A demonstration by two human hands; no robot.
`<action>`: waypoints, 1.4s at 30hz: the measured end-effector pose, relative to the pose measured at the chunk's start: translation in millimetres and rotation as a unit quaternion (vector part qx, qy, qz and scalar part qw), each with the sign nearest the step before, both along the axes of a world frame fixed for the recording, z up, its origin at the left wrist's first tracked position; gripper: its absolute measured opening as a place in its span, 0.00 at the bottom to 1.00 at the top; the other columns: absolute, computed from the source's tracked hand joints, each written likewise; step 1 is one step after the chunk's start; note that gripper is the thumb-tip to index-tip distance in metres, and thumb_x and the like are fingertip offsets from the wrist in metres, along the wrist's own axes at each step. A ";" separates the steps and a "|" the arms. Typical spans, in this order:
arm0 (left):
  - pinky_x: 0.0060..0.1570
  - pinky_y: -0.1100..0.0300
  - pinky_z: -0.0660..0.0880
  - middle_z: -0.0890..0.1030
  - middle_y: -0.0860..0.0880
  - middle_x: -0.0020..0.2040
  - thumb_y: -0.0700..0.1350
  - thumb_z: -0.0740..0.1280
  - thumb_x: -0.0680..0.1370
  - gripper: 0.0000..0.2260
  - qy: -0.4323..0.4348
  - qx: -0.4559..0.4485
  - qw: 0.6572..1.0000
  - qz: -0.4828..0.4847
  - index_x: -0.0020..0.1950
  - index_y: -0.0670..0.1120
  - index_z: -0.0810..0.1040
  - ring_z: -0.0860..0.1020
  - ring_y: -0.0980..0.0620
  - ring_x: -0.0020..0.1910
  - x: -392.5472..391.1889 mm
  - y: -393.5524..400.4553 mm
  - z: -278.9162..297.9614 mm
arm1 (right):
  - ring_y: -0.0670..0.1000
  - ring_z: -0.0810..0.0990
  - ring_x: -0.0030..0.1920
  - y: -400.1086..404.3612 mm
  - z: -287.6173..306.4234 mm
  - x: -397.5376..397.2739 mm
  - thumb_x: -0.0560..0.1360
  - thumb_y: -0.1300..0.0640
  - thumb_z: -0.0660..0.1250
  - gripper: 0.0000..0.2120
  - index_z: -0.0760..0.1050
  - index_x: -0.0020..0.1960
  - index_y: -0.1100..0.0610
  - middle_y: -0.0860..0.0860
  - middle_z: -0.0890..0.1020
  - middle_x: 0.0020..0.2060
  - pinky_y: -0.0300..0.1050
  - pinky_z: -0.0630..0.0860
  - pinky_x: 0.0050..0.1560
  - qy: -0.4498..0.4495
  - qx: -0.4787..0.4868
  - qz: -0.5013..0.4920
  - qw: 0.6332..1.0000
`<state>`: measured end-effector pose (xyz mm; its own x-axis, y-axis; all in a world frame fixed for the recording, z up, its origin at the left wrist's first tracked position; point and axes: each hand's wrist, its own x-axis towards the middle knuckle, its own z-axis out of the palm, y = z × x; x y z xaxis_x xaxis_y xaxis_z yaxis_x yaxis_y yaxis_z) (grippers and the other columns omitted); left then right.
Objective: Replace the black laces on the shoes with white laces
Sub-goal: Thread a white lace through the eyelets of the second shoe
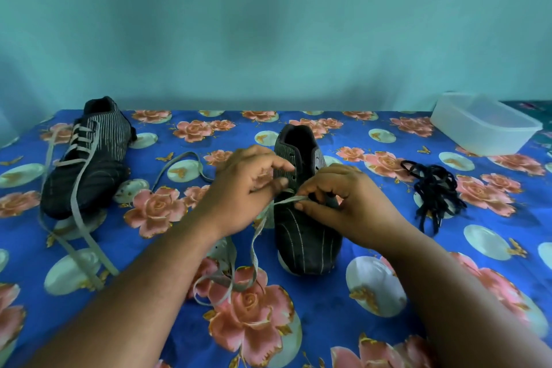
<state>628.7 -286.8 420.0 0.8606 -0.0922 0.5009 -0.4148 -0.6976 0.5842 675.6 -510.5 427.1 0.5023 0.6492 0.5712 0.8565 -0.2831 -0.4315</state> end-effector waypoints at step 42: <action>0.65 0.37 0.67 0.76 0.59 0.53 0.64 0.69 0.72 0.12 0.053 -0.051 0.996 -0.039 0.49 0.60 0.85 0.75 0.53 0.60 -6.6 -24.8 -4.9 | 0.46 0.74 0.24 -91.5 12.5 58.4 0.80 0.66 0.62 0.07 0.76 0.55 0.57 0.54 0.79 0.36 0.39 0.72 0.24 0.448 0.391 -0.355 0.721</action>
<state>622.1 -311.6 415.1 0.9013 -0.1147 0.4177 -0.3980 -0.5997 0.6942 734.0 -602.0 439.6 0.9446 -0.2986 -0.1364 -0.1056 0.1168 -0.9875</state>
